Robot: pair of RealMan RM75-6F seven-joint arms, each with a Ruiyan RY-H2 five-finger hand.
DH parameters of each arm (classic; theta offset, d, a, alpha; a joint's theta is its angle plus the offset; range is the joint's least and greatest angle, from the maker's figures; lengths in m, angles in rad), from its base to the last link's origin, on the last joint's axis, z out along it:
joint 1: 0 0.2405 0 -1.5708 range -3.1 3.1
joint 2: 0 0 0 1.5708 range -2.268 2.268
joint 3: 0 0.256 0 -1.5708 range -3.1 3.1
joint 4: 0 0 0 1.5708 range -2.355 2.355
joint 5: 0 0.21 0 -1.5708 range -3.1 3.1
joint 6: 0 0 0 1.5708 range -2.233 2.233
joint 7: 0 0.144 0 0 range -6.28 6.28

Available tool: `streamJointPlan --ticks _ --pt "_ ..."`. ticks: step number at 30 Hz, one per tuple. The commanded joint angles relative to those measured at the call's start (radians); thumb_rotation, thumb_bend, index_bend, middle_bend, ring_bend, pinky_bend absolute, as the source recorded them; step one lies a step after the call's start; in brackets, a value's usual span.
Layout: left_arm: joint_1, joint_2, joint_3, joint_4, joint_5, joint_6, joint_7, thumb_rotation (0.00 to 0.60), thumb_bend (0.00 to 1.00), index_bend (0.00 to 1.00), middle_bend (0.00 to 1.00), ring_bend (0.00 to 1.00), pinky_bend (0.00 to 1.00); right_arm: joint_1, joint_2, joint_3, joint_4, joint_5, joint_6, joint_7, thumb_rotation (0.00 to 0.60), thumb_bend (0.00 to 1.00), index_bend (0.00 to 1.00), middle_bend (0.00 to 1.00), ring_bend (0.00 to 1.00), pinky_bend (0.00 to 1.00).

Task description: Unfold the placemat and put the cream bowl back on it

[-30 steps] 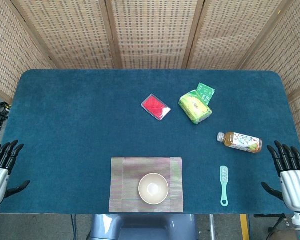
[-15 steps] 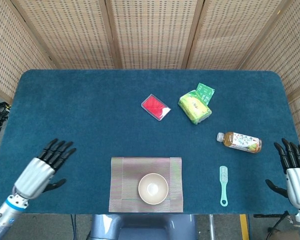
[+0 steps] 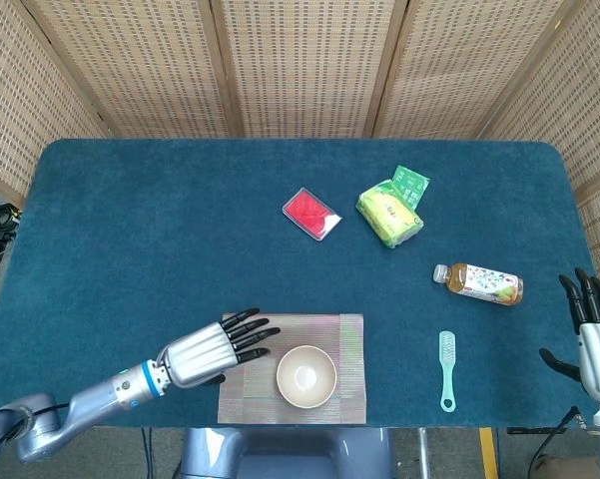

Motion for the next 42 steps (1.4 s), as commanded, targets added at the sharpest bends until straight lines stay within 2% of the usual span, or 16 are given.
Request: streamJointPlan --ticks 1,12,15,17,22,26,33,39,42 --pt "-0.072 -0.104 0.013 0.109 0.018 -0.016 -0.039 0.600 0.00 0.27 0.00 0.00 0.00 0.000 0.000 0.004 0.004 0.007 0.000 0.005 0.600 0.00 0.00 0.00 0.00 0.00" --pt "-0.157 -0.244 0.056 0.227 -0.004 -0.065 -0.028 0.600 0.01 0.32 0.00 0.00 0.00 -0.005 0.005 0.002 0.006 0.004 0.007 0.026 0.600 0.00 0.00 0.00 0.00 0.00" --pt "-0.168 -0.276 0.059 0.245 -0.022 -0.076 -0.020 0.600 0.14 0.34 0.00 0.00 0.00 -0.006 0.006 0.002 0.006 0.003 0.009 0.031 0.600 0.00 0.00 0.00 0.00 0.00" --pt "-0.174 -0.288 0.058 0.251 -0.031 -0.081 -0.014 0.600 0.26 0.37 0.00 0.00 0.00 -0.006 0.007 0.001 0.006 0.003 0.009 0.033 0.600 0.00 0.00 0.00 0.00 0.00" --pt "-0.191 -0.325 0.056 0.266 -0.064 -0.104 0.016 0.600 0.40 0.52 0.00 0.00 0.00 -0.006 0.008 0.000 0.007 0.002 0.008 0.039 0.600 0.00 0.00 0.00 0.00 0.00" --pt "-0.205 -0.358 0.041 0.271 -0.102 -0.108 0.022 0.600 0.47 0.61 0.00 0.00 0.00 -0.007 0.010 -0.001 0.006 0.000 0.008 0.044 0.600 0.00 0.00 0.00 0.00 0.00" --pt "-0.214 -0.333 0.007 0.240 -0.153 -0.065 0.040 0.600 0.48 0.68 0.00 0.00 0.00 -0.009 0.012 -0.004 0.005 -0.006 0.011 0.049 0.600 0.00 0.00 0.00 0.00 0.00" --pt "-0.212 -0.251 -0.077 0.205 -0.252 -0.021 0.029 0.600 0.48 0.68 0.00 0.00 0.00 -0.011 0.013 -0.010 0.000 -0.017 0.015 0.048 0.600 0.00 0.00 0.00 0.00 0.00" --pt "-0.201 -0.207 -0.122 0.230 -0.327 -0.010 0.016 0.600 0.48 0.68 0.00 0.00 0.00 -0.011 0.012 -0.013 -0.002 -0.022 0.015 0.045 0.600 0.00 0.00 0.00 0.00 0.00"
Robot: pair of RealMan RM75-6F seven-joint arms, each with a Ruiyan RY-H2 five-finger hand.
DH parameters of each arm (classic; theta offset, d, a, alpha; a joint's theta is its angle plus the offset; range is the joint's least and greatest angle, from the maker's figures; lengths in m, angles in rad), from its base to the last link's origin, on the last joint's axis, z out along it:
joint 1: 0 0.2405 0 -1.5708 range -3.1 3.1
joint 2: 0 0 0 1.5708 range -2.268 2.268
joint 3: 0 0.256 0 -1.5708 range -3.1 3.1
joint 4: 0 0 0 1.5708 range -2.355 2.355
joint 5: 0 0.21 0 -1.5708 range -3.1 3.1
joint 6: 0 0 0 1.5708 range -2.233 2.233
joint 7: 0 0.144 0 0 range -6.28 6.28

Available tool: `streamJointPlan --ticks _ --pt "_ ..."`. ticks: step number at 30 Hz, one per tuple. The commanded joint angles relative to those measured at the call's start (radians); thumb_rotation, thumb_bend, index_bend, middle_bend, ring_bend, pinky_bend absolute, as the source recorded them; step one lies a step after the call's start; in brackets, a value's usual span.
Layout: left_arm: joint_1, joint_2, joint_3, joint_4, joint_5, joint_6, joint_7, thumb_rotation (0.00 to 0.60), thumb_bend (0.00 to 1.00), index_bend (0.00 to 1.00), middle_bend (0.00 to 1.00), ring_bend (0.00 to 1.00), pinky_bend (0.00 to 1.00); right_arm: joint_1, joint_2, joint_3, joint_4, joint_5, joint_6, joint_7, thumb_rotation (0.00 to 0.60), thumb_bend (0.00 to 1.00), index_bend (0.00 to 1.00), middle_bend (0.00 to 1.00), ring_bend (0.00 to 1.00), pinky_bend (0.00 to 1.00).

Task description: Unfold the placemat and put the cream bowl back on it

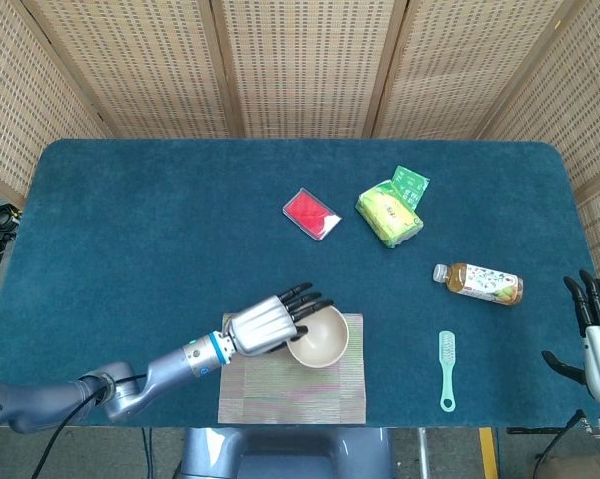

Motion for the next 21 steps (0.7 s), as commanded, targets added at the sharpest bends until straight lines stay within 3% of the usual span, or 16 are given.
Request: streamJointPlan --ticks 1,6,13,21 --pt "0.012 0.050 -0.052 0.026 -0.080 0.018 -0.017 0.600 0.48 0.68 0.00 0.00 0.00 0.000 -0.001 -0.002 -0.002 -0.004 0.001 -0.003 0.600 0.00 0.00 0.00 0.00 0.00" --pt "0.041 0.084 -0.082 0.142 -0.200 0.002 -0.081 0.600 0.48 0.68 0.00 0.00 0.00 0.000 -0.003 -0.005 -0.005 -0.009 0.002 -0.013 0.600 0.00 0.00 0.00 0.00 0.00" --pt "0.103 0.092 -0.060 0.326 -0.317 -0.043 -0.218 0.600 0.48 0.69 0.00 0.00 0.00 0.004 -0.009 -0.008 -0.007 -0.012 -0.006 -0.028 0.600 0.00 0.00 0.00 0.00 0.00" --pt "0.152 0.070 -0.051 0.466 -0.436 -0.149 -0.277 0.600 0.48 0.68 0.00 0.00 0.00 0.010 -0.015 -0.013 -0.010 -0.015 -0.017 -0.042 0.600 0.00 0.00 0.00 0.00 0.00"
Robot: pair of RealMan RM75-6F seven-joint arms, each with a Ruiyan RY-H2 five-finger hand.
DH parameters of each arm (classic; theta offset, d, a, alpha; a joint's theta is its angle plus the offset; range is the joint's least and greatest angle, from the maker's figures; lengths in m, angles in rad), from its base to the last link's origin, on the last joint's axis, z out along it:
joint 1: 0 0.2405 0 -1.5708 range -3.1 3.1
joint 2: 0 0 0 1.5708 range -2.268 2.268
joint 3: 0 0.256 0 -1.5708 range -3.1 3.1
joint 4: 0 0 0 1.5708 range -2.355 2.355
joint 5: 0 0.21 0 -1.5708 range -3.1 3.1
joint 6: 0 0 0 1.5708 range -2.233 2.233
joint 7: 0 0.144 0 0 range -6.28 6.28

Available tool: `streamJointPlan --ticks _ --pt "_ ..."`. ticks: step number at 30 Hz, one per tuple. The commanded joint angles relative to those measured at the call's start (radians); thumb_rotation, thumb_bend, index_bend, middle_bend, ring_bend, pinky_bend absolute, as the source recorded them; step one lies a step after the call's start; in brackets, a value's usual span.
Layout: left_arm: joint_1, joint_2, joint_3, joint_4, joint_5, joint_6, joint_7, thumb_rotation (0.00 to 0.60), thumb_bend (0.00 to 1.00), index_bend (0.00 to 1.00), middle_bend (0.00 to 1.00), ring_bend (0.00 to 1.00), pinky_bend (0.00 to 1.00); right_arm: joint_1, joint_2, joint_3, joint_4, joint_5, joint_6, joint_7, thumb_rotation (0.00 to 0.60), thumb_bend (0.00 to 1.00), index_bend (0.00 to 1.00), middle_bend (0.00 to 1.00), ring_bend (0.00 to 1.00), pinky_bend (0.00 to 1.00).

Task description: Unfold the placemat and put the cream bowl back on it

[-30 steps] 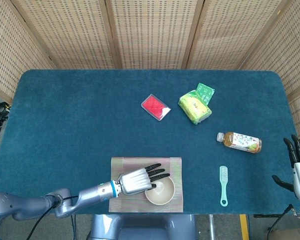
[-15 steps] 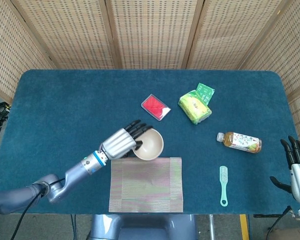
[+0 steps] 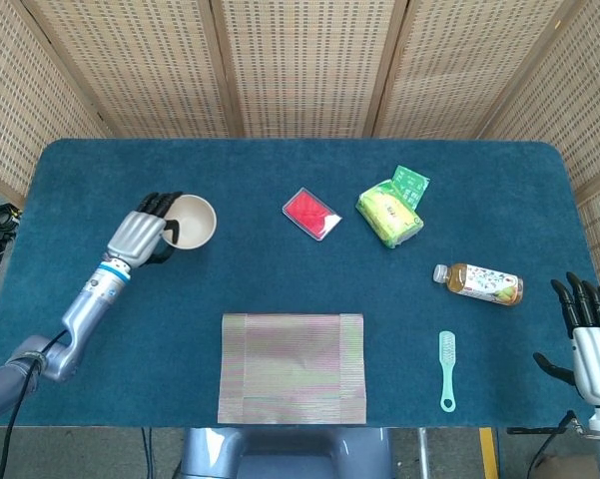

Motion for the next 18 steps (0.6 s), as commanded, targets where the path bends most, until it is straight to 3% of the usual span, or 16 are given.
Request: streamJointPlan --ticks 1,10,12,14,16,18 --pt "0.028 -0.012 0.005 0.053 -0.056 -0.059 -0.033 0.600 0.48 0.68 0.00 0.00 0.00 0.002 -0.002 -0.002 -0.001 -0.002 -0.002 -0.005 0.600 0.00 0.00 0.00 0.00 0.00" --pt "0.051 -0.030 0.002 0.093 -0.100 -0.099 -0.072 0.600 0.46 0.61 0.00 0.00 0.00 0.002 -0.006 -0.009 -0.006 -0.015 -0.002 -0.016 0.600 0.00 0.00 0.00 0.00 0.00" --pt "0.055 -0.030 0.001 0.091 -0.103 -0.095 -0.071 0.600 0.32 0.55 0.00 0.00 0.00 0.002 -0.006 -0.011 -0.007 -0.018 -0.002 -0.015 0.600 0.00 0.00 0.00 0.00 0.00" --pt "0.062 -0.023 -0.002 0.076 -0.102 -0.081 -0.076 0.600 0.07 0.40 0.00 0.00 0.00 0.002 -0.006 -0.011 -0.007 -0.019 0.000 -0.016 0.600 0.00 0.00 0.00 0.00 0.00" --pt "0.071 -0.008 -0.005 0.052 -0.094 -0.053 -0.093 0.600 0.00 0.24 0.00 0.00 0.00 0.001 -0.005 -0.011 -0.008 -0.019 0.001 -0.015 0.600 0.00 0.00 0.00 0.00 0.00" --pt "0.079 0.009 -0.008 0.027 -0.082 -0.024 -0.109 0.600 0.00 0.14 0.00 0.00 0.00 0.000 -0.004 -0.012 -0.010 -0.019 0.001 -0.014 0.600 0.00 0.00 0.00 0.00 0.00"
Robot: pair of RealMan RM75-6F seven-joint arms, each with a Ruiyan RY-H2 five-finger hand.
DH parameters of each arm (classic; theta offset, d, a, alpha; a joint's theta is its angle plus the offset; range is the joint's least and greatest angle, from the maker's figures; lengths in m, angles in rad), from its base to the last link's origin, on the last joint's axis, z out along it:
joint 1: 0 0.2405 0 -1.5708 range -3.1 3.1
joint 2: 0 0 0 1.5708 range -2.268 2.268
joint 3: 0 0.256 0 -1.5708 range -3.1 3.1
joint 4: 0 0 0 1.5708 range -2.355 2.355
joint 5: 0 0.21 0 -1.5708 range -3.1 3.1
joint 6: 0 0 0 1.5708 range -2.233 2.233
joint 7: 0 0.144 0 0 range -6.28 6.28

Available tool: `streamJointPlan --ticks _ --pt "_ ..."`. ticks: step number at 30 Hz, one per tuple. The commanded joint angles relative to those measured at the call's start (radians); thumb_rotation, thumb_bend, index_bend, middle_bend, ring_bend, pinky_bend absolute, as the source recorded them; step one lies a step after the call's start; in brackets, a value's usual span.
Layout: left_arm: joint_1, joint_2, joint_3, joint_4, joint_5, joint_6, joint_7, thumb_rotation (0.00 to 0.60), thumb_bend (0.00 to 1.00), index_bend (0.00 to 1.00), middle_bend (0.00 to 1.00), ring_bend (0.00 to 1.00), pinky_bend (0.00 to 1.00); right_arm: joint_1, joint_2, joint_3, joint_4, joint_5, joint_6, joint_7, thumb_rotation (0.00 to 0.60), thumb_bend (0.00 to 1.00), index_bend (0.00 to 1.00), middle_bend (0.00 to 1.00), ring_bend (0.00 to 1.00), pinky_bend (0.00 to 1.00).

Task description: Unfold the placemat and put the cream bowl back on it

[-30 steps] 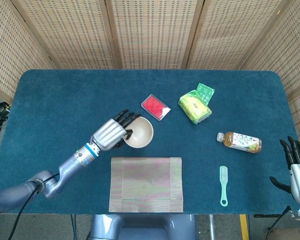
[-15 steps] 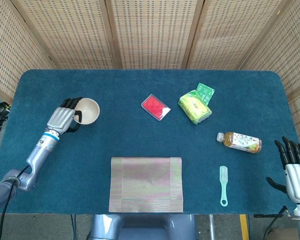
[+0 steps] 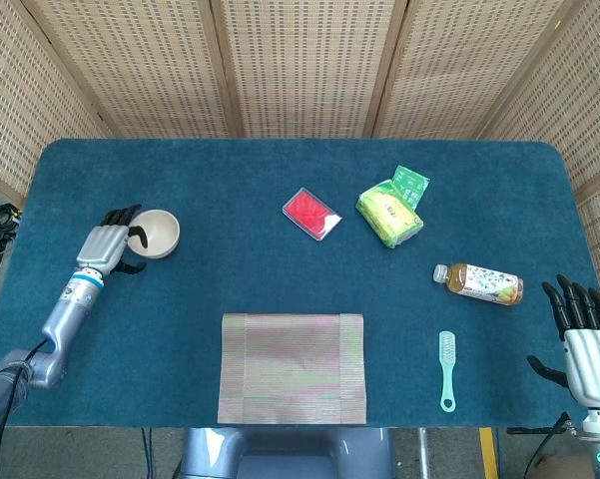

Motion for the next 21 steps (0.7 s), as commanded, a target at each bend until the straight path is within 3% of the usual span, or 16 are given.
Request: streamJointPlan --ticks 1,7,9,12,16,21 --pt "0.017 0.035 -0.006 -0.049 0.024 0.056 -0.032 0.600 0.00 0.12 0.00 0.00 0.00 0.000 0.001 0.000 -0.001 0.000 0.000 0.001 0.600 0.00 0.00 0.00 0.00 0.00" --pt "0.059 0.164 -0.004 -0.254 0.131 0.253 -0.063 0.600 0.00 0.15 0.00 0.00 0.00 0.001 0.002 -0.002 0.000 -0.007 0.000 0.006 0.600 0.00 0.00 0.00 0.00 0.00" --pt "0.067 0.211 0.024 -0.348 0.246 0.360 -0.075 0.600 0.00 0.19 0.00 0.00 0.00 0.002 0.002 -0.001 0.001 -0.006 0.000 0.007 0.600 0.00 0.00 0.00 0.00 0.00" --pt "0.062 0.260 0.075 -0.460 0.381 0.437 -0.110 0.600 0.00 0.23 0.00 0.00 0.00 0.002 0.001 -0.001 0.000 -0.007 0.000 0.006 0.600 0.00 0.00 0.00 0.00 0.00" --pt "0.045 0.269 0.141 -0.529 0.519 0.471 -0.059 0.600 0.00 0.33 0.00 0.00 0.00 0.002 0.001 0.000 0.000 -0.004 0.000 0.004 0.600 0.00 0.00 0.00 0.00 0.00" --pt "0.021 0.244 0.220 -0.581 0.637 0.442 0.018 0.600 0.00 0.41 0.00 0.00 0.00 0.003 0.001 0.003 0.002 0.006 -0.004 0.006 0.600 0.00 0.00 0.00 0.00 0.00"
